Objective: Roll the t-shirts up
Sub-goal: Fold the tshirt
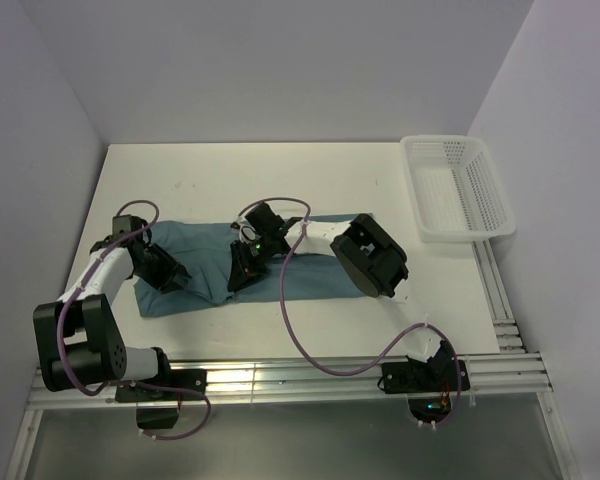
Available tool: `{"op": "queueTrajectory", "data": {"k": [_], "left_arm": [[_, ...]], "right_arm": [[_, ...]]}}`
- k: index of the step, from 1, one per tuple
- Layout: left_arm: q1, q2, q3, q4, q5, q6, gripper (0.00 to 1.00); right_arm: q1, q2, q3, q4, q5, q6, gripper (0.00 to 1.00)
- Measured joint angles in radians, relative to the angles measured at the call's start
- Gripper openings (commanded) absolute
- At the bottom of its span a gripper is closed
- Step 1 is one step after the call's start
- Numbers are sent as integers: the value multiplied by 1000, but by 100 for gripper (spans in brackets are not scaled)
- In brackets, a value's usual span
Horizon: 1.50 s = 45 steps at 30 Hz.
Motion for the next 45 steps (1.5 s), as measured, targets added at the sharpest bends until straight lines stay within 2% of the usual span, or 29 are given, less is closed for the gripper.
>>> {"op": "queueTrajectory", "data": {"k": [5,25,26,27,29,35,45], "left_arm": [[2,0,-22,24,0,-13,42],[2,108,-49,107,-4,-32,21],[1,109,-49,107,-5,-32,20],[-1,109,-49,107,-10,-32,8],[-9,109,-49,109,-19,-34,0],[-21,109,-29,84,-48,-31,0],[-24,42,67,-63,-126,-23,0]], "right_arm": [[0,0,1,-5,3,-2,29],[0,0,6,-15,5,-11,28],[0,0,6,-16,5,-11,28],[0,0,6,-16,5,-11,28],[0,0,6,-16,5,-11,28],[0,0,6,-18,6,-11,28],[0,0,14,-38,15,-22,26]]}}
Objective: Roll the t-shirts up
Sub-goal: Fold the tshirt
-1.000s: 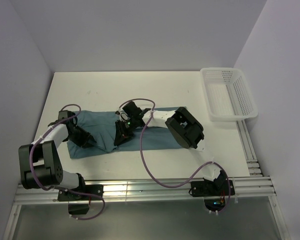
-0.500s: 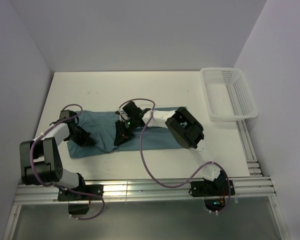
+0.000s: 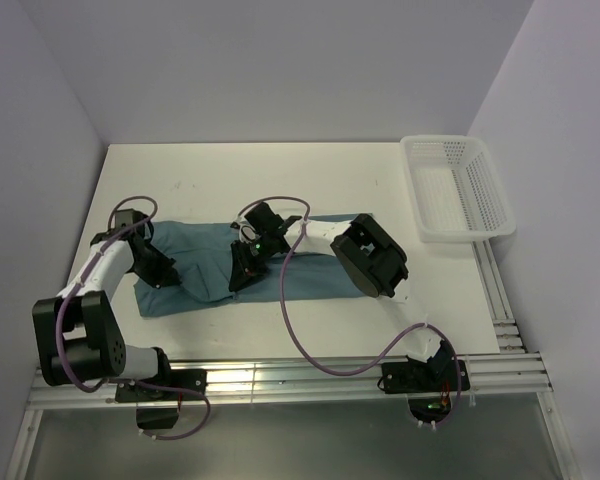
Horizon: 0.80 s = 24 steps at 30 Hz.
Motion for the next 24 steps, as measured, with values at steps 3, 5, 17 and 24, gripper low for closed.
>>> {"op": "queueTrajectory", "data": {"k": [3,5,17,24], "left_arm": [[0,-28,0,-50,-13,-12,0],[0,-43,-7,-66,-15,-34,0],[0,-347,-200,-168,2,-296,0],[0,-340,-180,-279,-67,-359,1]], "right_arm": [[0,0,9,-15,5,-3,26],[0,1,18,-27,11,-5,26],[0,9,39,-51,26,-15,25],[0,9,39,-51,26,-15,25]]}}
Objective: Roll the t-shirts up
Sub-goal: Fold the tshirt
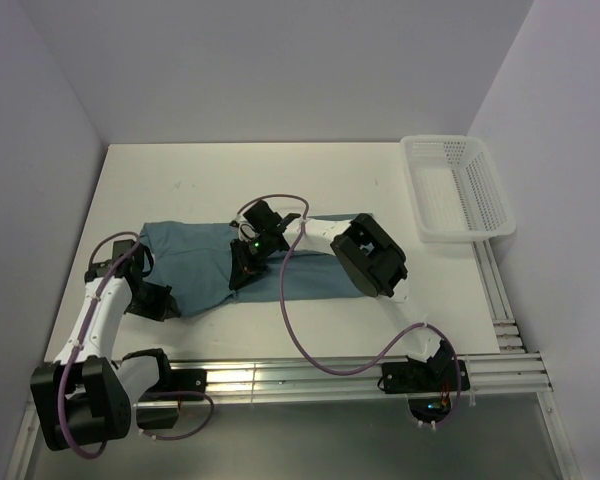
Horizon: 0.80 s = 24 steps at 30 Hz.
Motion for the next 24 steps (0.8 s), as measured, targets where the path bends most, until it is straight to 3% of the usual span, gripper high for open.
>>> {"op": "queueTrajectory", "data": {"k": [1,2,4,5,7,8,9,10,16,20,24], "left_arm": [[0,2,8,-21,-10,-7,5],[0,5,14,-35,-16,-7,19],[0,14,22,-58,-28,1,35],[0,19,24,-69,-30,6,52],[-2,29,25,-91,-35,20,66],[-3,31,28,-103,-37,21,87],[-5,31,37,-121,-43,23,90],[-7,29,48,-137,-49,22,99],[-8,31,151,-155,-109,43,100],[-6,131,204,-107,-137,62,100],[7,192,196,-20,-150,75,100]], "right_arm": [[0,0,0,0,0,0,26],[0,0,0,0,0,0,27],[0,0,0,0,0,0,28],[0,0,0,0,-1,0,29],[0,0,0,0,-2,0,30],[0,0,0,1,-3,0,31],[0,0,0,1,-3,0,32],[0,0,0,1,-4,1,33],[-7,-6,2,3,-21,4,47],[-29,-41,2,-33,-5,0,57],[-104,-148,-12,-95,55,-10,61]]}}
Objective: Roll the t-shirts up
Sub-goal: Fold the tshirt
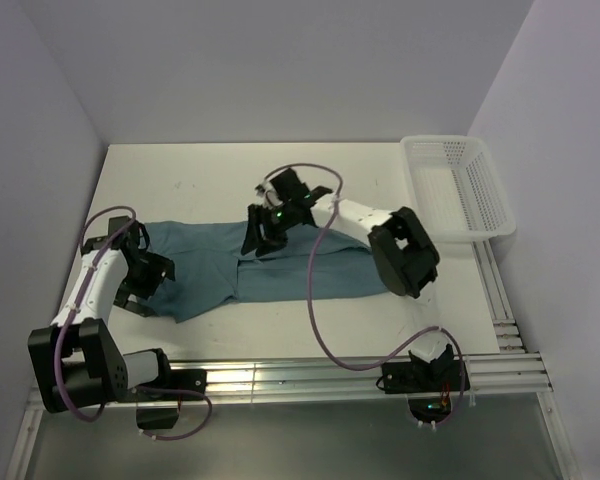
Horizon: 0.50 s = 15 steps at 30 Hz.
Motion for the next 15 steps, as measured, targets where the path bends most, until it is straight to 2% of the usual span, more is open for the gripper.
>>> {"op": "queueTrajectory", "data": {"k": [1,2,6,11,15], "left_arm": [[8,1,-8,26,0,2,99],[16,3,-20,48,1,5,99],[32,30,-90,132,5,6,97],[32,65,-151,176,7,6,85],[33,122,-151,224,-6,8,77]], "right_arm": [[-26,-38,-9,-16,24,-2,61],[-56,-85,-18,-32,54,-5,71],[-152,-231,-30,-109,199,-37,72],[-195,-300,-54,-226,393,-81,62],[-211,-344,-221,-286,512,-85,56]]}}
